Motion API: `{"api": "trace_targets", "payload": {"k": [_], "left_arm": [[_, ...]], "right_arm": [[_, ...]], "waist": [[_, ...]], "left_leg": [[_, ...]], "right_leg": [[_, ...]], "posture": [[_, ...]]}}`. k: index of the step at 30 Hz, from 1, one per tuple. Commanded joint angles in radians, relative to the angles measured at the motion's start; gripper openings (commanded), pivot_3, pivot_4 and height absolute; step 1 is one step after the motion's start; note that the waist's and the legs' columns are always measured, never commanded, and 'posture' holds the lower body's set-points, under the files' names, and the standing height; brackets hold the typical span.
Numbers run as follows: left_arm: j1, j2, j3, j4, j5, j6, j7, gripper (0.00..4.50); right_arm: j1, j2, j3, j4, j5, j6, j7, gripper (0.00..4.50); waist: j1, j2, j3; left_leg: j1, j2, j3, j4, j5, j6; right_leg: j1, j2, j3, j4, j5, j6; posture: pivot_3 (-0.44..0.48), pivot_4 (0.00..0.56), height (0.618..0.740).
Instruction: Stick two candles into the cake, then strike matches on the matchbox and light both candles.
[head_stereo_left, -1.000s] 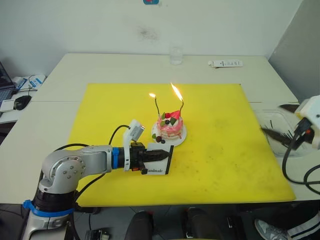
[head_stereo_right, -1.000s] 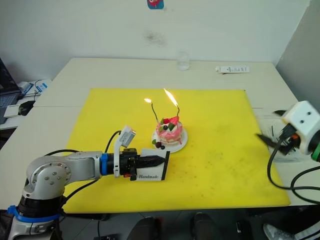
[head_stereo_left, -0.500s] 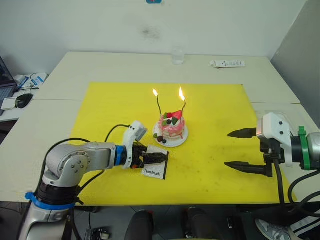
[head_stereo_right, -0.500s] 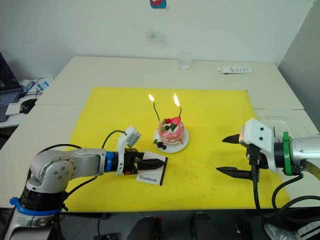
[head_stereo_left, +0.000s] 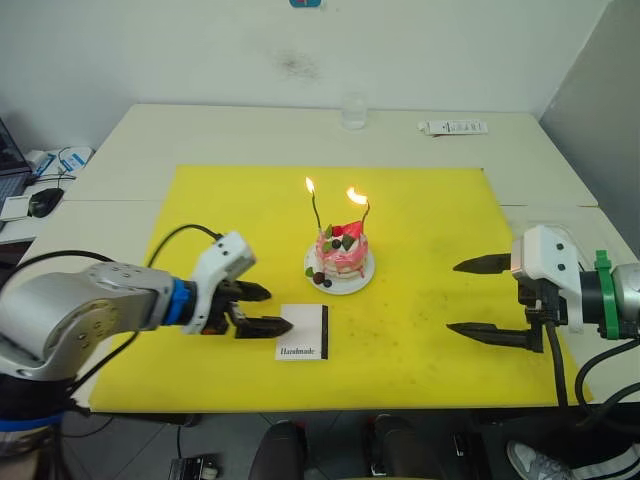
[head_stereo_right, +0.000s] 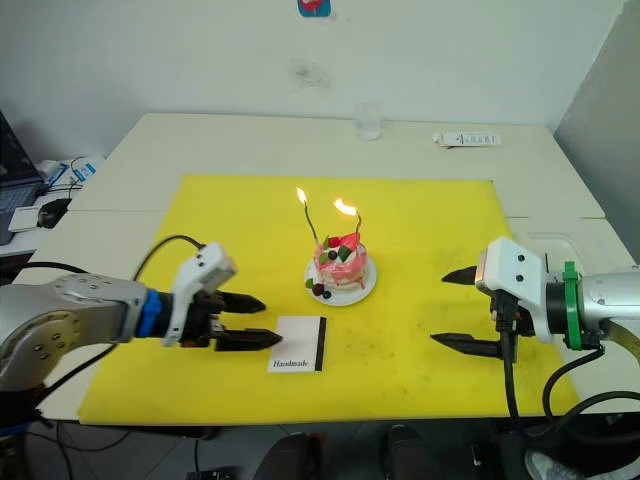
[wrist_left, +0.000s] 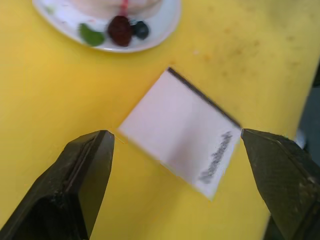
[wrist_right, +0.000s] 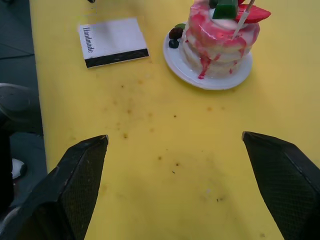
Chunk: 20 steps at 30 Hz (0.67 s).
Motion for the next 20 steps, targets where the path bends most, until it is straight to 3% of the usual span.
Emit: {"api": "trace_targets", "payload": {"k": [1, 5, 9, 13, 20], "left_arm": [[0.090, 0.071, 0.041, 0.046, 0.158, -0.243, -0.120, 4.49], [0.137, 0.056, 0.130, 0.131, 0.234, -0.447, -0.187, 4.49], [0.163, 0.043, 0.244, 0.215, 0.266, -0.547, -0.212, 4.49], [0.186, 0.042, 0.316, 0.269, 0.315, -0.606, -0.206, 4.49], [0.233, 0.017, 0.370, 0.213, 0.284, -0.604, -0.249, 4.49]], "right_arm": [[-0.023, 0.031, -0.046, 0.017, -0.036, -0.082, -0.031, 4.50], [0.007, 0.055, -0.096, 0.044, -0.062, -0.169, -0.012, 4.50], [0.001, 0.013, -0.197, 0.107, -0.019, -0.177, 0.073, 4.50], [-0.023, -0.045, -0.255, 0.190, 0.029, -0.155, 0.153, 4.50], [-0.021, -0.067, -0.223, 0.239, 0.008, -0.198, 0.214, 4.50]], "waist": [[0.000, 0.000, 0.000], [0.005, 0.000, 0.001], [0.010, 0.000, 0.001], [0.010, 0.000, 0.001], [0.010, 0.001, 0.001]], "left_leg": [[0.000, 0.000, 0.001, 0.000, 0.000, 0.000], [-0.001, 0.000, 0.000, -0.001, 0.000, 0.000], [-0.002, 0.000, 0.000, 0.000, 0.000, 0.000], [-0.001, 0.001, 0.001, -0.001, 0.000, 0.000], [-0.001, 0.001, 0.001, -0.001, 0.000, 0.000]], "right_leg": [[0.000, -0.001, 0.000, 0.000, 0.000, 0.000], [-0.001, -0.002, -0.001, 0.000, -0.001, -0.001], [-0.001, -0.002, -0.001, 0.000, -0.001, -0.002], [-0.001, -0.002, -0.001, -0.001, -0.001, -0.002], [-0.001, -0.003, -0.001, 0.000, -0.001, -0.002]], "posture": [[0.000, 0.150, 0.740], [0.000, 0.150, 0.740], [0.000, 0.150, 0.740], [0.000, 0.150, 0.740], [0.000, 0.150, 0.740]]}}
